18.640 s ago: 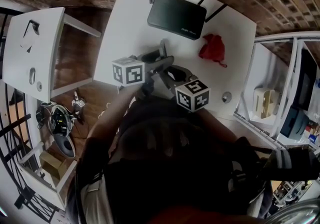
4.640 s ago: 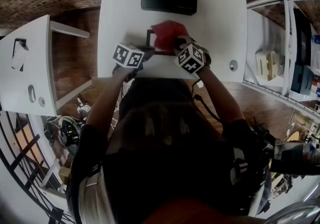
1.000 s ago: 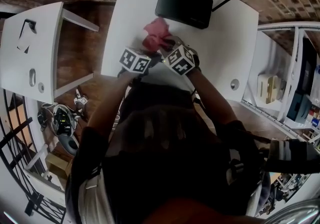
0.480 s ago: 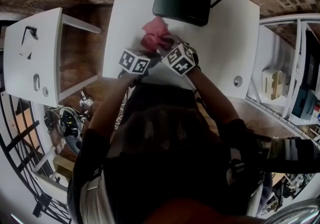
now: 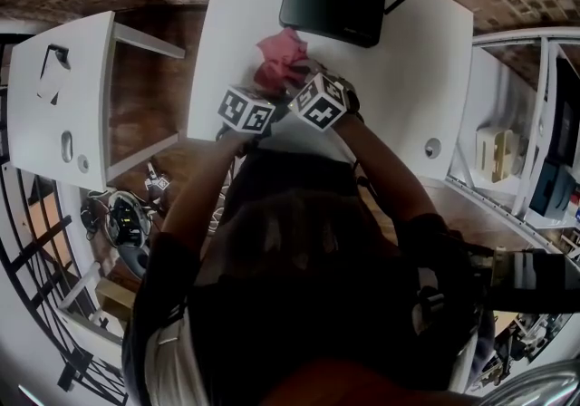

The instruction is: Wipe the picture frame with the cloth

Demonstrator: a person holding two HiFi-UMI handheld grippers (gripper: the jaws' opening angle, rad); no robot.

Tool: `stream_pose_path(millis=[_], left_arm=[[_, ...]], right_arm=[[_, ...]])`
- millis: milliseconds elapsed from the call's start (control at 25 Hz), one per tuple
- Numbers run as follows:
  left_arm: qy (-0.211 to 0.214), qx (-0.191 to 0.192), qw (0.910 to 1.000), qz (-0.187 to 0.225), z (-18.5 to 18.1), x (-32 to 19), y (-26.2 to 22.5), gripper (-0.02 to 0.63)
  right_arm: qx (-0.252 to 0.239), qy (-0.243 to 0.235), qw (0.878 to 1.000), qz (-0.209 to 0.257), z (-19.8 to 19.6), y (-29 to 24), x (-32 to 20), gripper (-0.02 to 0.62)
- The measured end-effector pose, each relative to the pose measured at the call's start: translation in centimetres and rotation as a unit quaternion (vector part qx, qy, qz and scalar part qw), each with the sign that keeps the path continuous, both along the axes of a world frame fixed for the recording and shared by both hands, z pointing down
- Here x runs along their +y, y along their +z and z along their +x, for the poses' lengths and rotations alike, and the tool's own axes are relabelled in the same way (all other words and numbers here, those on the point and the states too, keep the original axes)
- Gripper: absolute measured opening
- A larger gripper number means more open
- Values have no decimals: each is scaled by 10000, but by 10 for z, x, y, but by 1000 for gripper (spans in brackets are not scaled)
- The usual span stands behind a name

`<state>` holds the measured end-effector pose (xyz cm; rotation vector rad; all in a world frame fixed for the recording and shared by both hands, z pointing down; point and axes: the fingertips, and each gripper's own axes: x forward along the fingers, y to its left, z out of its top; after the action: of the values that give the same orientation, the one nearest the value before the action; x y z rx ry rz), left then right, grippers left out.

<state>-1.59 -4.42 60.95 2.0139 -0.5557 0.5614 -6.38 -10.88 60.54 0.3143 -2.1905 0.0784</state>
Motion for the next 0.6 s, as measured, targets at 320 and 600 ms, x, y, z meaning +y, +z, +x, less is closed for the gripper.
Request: stream_pose_path(millis=[320, 600], left_arm=[[15, 28, 10000, 13, -1, 0, 0, 2], [21, 0, 10000, 33, -1, -1, 0, 2]], right_arm=[[321, -46, 9995, 12, 21, 4, 2, 78], [446, -14, 9990, 91, 36, 4, 1, 78]])
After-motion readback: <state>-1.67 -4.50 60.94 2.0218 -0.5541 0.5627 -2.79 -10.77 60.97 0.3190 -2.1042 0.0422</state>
